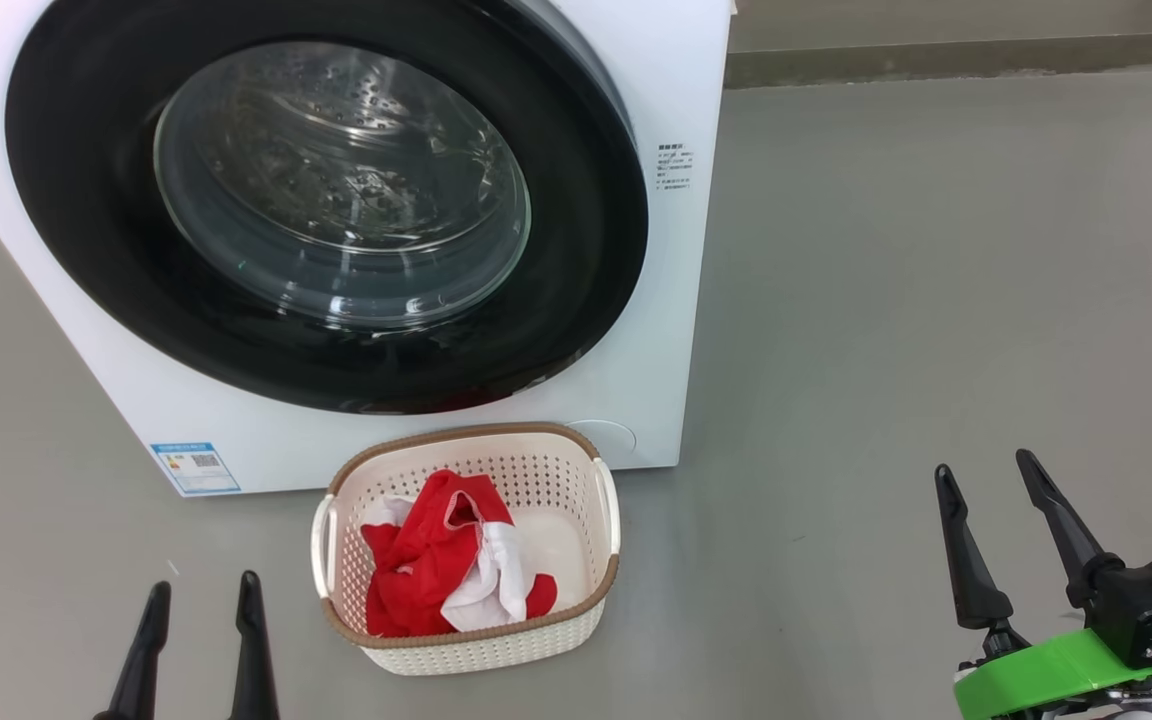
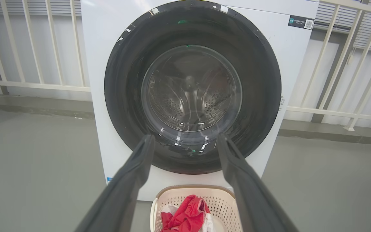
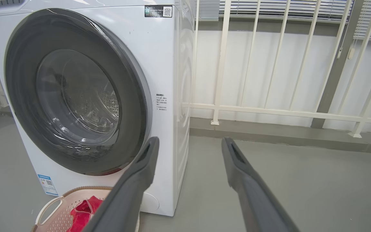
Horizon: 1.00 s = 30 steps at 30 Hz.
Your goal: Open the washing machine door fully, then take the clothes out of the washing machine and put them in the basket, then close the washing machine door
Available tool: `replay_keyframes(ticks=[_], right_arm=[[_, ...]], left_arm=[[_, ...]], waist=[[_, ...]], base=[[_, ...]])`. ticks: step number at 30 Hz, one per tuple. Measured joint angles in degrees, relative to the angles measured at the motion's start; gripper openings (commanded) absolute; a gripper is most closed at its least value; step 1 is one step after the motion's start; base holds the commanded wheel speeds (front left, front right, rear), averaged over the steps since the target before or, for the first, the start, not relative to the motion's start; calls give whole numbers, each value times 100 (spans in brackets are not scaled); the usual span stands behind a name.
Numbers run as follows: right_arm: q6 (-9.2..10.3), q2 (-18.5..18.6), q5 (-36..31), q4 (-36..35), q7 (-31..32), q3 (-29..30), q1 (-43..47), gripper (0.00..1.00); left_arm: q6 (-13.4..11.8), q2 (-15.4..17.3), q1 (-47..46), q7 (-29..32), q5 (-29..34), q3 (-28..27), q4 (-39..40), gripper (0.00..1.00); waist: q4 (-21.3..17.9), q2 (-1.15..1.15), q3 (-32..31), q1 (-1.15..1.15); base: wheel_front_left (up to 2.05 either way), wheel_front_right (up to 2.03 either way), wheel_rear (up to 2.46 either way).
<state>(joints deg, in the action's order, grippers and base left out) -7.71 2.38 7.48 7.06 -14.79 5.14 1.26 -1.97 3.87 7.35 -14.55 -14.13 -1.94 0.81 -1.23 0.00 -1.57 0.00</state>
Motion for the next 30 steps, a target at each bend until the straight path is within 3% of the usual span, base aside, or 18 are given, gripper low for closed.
replay_keyframes(ticks=[9,10,30], right_arm=[[0,-8,0,3,-1,14,97,100],[0,-22,0,77,1,7,108,0],[0,-92,1071,380,283,-5,232,0]], left_arm=[[56,-30,2,2,-93,-23,-112,100],[51,-34,4,10,-94,-12,-178,0],[112,-111,2,316,-1070,10,-558,0]], waist=[[41,0,-33,0],[41,0,-34,0],[52,0,-6,1]], base=[[0,0,0],[0,0,0],[0,0,0]])
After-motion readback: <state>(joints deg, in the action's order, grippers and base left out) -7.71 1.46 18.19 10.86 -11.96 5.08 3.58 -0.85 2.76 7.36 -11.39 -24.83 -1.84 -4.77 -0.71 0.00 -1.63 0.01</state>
